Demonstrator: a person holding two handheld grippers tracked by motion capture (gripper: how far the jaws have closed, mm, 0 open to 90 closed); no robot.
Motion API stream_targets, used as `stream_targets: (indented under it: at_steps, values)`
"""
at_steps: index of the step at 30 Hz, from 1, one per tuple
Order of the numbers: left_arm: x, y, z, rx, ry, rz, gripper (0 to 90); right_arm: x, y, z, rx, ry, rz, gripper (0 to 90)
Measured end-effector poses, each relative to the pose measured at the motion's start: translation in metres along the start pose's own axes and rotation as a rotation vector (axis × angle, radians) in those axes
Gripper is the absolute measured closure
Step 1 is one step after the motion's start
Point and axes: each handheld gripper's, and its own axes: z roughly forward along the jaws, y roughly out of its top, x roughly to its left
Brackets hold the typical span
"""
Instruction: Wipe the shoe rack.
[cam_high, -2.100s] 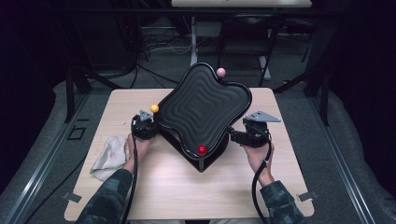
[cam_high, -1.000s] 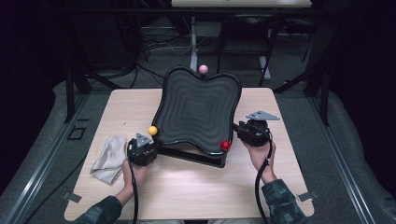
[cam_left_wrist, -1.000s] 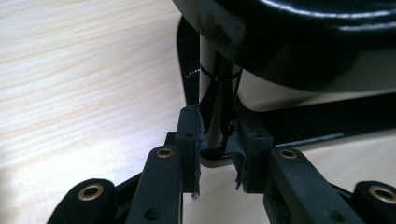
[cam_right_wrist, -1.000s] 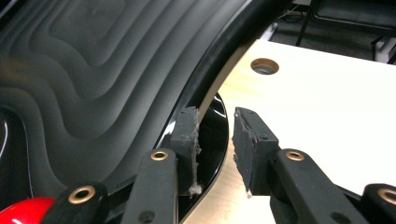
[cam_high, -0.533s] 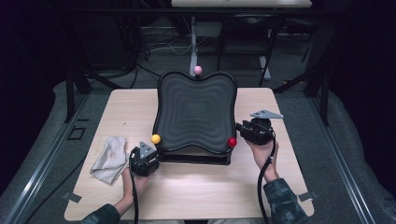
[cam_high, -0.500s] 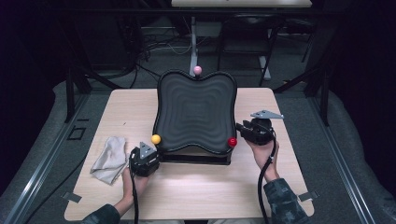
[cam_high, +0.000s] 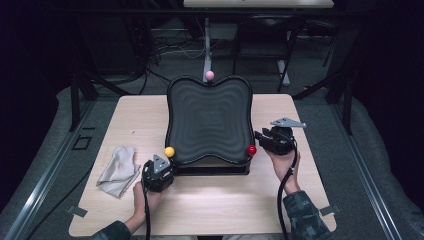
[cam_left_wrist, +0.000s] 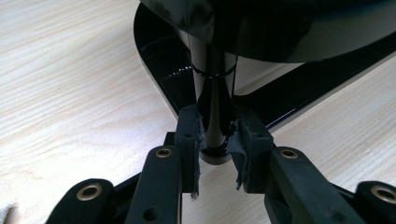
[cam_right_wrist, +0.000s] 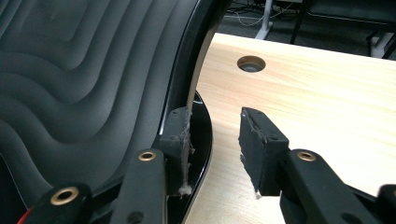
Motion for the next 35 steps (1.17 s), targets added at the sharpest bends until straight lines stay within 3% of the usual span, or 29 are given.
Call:
stream_targets:
  at_steps: [5,10,14,17,26,35]
  values:
    - [0.001,0.001,-0.002,0.005,0.001,-0.002,69.9,-0.003,-0.001,0.0,0.01,0.003,0.011,55.2]
    - [0.007,0.002,-0.015,0.027,-0.006,-0.02,43.9,-0.005,-0.005,-0.006,0.044,-0.003,0.003,38.1]
    - [0.015,-0.001,-0.033,0.017,0.0,-0.035,30.2,-0.002,-0.01,-0.016,0.075,-0.013,-0.029,22.1]
    - [0.02,-0.003,-0.047,0.013,0.017,-0.053,18.9,-0.001,-0.019,-0.027,0.092,-0.038,-0.066,15.3]
    - [0.034,-0.01,-0.072,0.039,0.015,-0.106,7.3,-0.011,-0.048,-0.059,0.114,-0.084,-0.088,11.4]
    - [0.038,-0.011,-0.067,0.06,-0.003,-0.107,4.8,-0.024,-0.061,-0.06,0.151,-0.114,-0.082,6.9]
